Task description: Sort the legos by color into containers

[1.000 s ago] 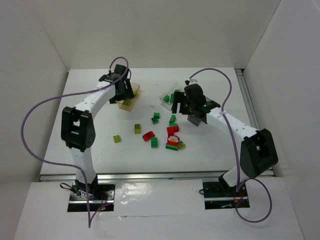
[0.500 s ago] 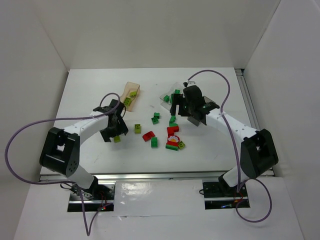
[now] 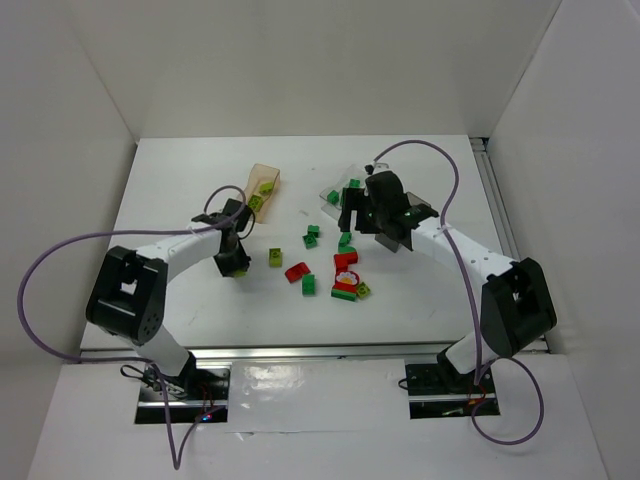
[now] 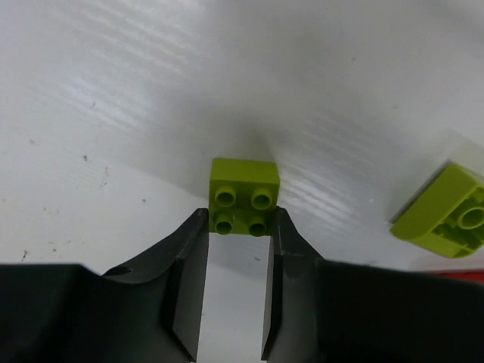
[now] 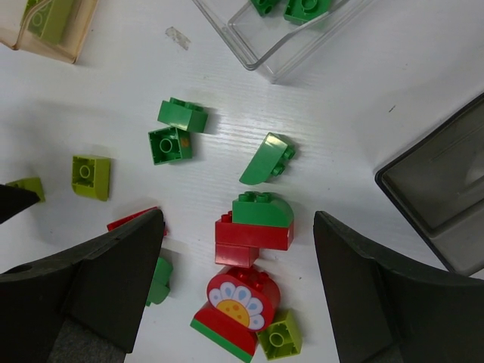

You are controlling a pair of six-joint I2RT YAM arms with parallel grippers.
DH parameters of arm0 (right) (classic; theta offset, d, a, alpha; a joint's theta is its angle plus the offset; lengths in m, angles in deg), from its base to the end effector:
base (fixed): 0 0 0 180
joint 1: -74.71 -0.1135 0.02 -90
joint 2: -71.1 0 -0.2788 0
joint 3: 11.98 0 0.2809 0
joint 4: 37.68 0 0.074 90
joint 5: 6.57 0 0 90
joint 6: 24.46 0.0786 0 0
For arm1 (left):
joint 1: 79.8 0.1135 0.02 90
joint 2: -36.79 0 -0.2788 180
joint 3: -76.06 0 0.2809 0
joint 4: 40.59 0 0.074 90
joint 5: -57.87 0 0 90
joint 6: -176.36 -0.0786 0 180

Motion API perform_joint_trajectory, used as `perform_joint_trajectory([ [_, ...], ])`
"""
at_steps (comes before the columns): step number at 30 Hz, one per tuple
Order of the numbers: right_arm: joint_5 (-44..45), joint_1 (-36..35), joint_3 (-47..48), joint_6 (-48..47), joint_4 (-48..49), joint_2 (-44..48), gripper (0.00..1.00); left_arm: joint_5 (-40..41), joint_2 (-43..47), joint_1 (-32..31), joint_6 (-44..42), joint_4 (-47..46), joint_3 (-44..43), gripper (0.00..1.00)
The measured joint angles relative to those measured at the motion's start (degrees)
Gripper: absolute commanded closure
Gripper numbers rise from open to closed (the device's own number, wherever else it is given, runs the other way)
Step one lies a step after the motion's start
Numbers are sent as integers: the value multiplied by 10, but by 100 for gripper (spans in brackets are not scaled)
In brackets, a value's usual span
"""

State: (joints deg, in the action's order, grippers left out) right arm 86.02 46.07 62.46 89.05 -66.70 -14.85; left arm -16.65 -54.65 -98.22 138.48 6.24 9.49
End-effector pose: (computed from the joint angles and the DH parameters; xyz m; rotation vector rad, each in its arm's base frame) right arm 0.3453 0.1845 0.2364 -0.0795 2.3122 0.4215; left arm 0.3187 -0.0840 0.1319 -0.8475 2.5923 0.0490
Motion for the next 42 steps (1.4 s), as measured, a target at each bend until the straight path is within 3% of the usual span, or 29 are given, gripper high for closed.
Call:
perform_joint_trajectory([
  [2,0,-2,0,0,0,0,13,0,-13,0,-9,-2,-18,77],
  [8,2,-3,0,-1,0,0,13,2,-22,0,-39,5,-90,76],
  [16,9,-4,0,-2,-1,0,13,10,-115,16,-77,9,-310,71],
  [18,13,-4,0,-2,-2,0,13,10,-150,26,-87,17,-360,54],
  [19,14,-4,0,-2,-3,0,13,10,-170,32,-92,17,-386,30],
  [20,16,-4,0,-2,-5,0,13,9,-189,38,-101,19,-409,20],
  [22,18,-4,0,-2,-7,0,13,5,-220,46,-106,21,-442,11],
  [24,19,-4,0,-2,-9,0,13,2,-238,53,-116,28,-462,9],
  [28,22,-4,0,-2,-11,3,13,5,-225,45,-130,33,-447,17],
  [35,25,-4,0,-2,-10,7,13,0,-81,-43,-128,28,-250,10],
  [38,23,-4,0,-2,-10,7,13,-4,-58,-87,-125,4,-190,10],
  [42,20,-4,0,-2,-10,7,13,-10,-70,-112,-121,-15,-145,19],
])
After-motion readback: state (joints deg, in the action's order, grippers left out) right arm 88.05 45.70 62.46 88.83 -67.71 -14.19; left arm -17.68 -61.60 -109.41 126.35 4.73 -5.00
